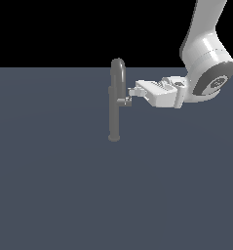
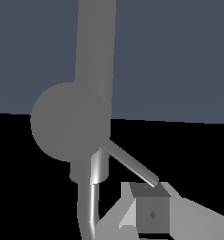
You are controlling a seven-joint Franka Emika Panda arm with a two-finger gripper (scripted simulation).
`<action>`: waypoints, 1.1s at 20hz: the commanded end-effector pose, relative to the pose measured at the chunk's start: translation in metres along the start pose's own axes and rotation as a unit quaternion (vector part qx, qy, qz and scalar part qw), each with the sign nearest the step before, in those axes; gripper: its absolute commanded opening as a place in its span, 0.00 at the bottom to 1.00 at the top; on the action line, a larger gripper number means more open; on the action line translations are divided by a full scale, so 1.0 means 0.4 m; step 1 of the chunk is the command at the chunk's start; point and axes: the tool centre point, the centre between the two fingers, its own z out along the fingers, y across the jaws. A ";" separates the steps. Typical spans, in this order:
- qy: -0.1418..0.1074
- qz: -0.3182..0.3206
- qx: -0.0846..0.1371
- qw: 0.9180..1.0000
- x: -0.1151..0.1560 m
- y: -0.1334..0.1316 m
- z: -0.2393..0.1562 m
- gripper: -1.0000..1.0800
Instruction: Turn on the faucet by rotating a designated handle.
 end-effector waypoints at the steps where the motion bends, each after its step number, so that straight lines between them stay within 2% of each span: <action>1: 0.000 0.003 0.000 1.000 0.019 0.006 0.000 0.00; 6: -0.003 0.019 0.001 1.000 0.119 0.038 0.000 0.00; 7: -0.003 0.019 0.001 1.000 0.119 0.038 0.000 0.00; 8: 0.000 -0.007 -0.003 1.000 0.036 0.007 0.000 0.00; 18: -0.004 0.021 0.001 1.000 0.195 0.016 0.001 0.00; 19: -0.004 0.021 0.001 1.000 0.195 0.016 0.001 0.00; 20: -0.004 -0.010 -0.007 1.000 0.091 -0.010 -0.002 0.00; 22: -0.004 -0.005 -0.006 1.000 0.115 -0.014 -0.001 0.00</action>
